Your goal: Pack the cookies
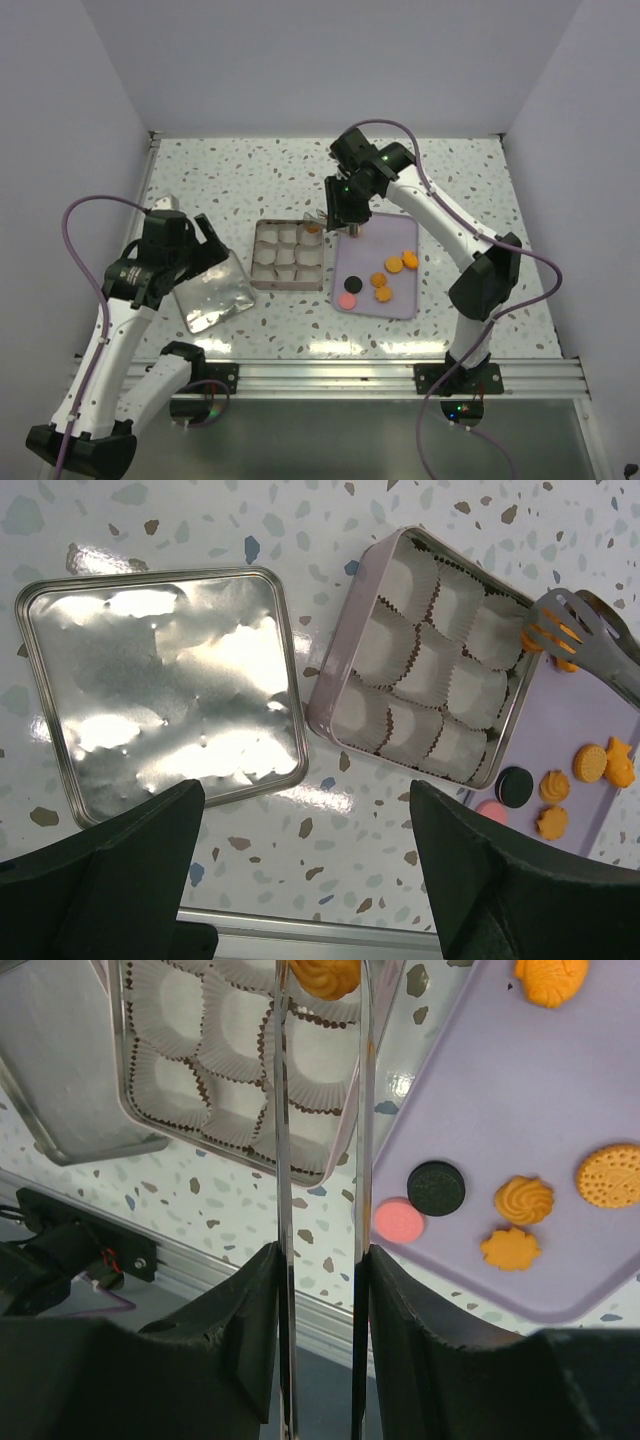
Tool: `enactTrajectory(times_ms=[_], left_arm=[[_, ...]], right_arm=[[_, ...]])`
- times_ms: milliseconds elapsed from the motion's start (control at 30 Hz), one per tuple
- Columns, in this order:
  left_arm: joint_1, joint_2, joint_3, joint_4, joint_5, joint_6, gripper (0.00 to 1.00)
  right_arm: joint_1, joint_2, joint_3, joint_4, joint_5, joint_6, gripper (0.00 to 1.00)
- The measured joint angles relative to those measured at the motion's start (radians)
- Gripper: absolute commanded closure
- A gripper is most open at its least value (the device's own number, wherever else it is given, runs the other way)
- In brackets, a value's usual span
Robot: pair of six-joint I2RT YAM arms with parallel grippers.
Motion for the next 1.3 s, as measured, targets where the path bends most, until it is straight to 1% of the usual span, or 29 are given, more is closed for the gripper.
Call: enactTrajectory(times_ms=[100, 267, 467, 633, 767, 933, 1067, 1133, 1200, 1300], left_arm=[[0.000, -0.005, 0.000, 0.000, -0.001, 0.000, 0.10], [0.000, -0.006, 0.000, 0.000, -0.004, 0.000, 0.10], [0.000, 0.008, 0.000, 0.001, -0.005, 0.000, 0.10], [0.000, 0.027, 0.000, 0.004, -0.005, 0.001, 0.10], [0.000, 0.028, 0.000, 0.004, -0.005, 0.001, 0.10], [0.000, 0.027, 0.000, 0.004, -0.006, 0.005, 0.10], [0.000, 0.027, 0.000, 0.004, -0.006, 0.010, 0.10], [0.000, 0.027, 0.000, 0.005, -0.006, 0.011, 0.10], [0.000, 0.028, 0.000, 0.005, -0.005, 0.013, 0.10], [0.000, 0.035, 0.000, 0.008, -0.005, 0.019, 0.10]], right_arm=[[0.001, 0.017, -0.004, 0.006, 0.000, 0.000, 0.59], [0.005, 0.023, -0.007, 0.016, -0.002, 0.000, 0.53], [0.006, 0.023, -0.007, 0.021, -0.001, 0.000, 0.50], [0.006, 0.023, 0.001, 0.016, 0.002, 0.000, 0.50], [0.003, 0.023, 0.040, -0.006, 0.018, -0.001, 0.50], [-0.041, -0.004, 0.051, -0.027, 0.035, -0.008, 0.50], [-0.123, -0.086, -0.035, -0.026, 0.043, -0.024, 0.50], [-0.167, -0.146, -0.108, -0.032, 0.059, -0.037, 0.50], [-0.186, -0.167, -0.139, -0.031, 0.066, -0.042, 0.50], [-0.184, -0.197, -0.217, -0.021, 0.066, -0.050, 0.50]])
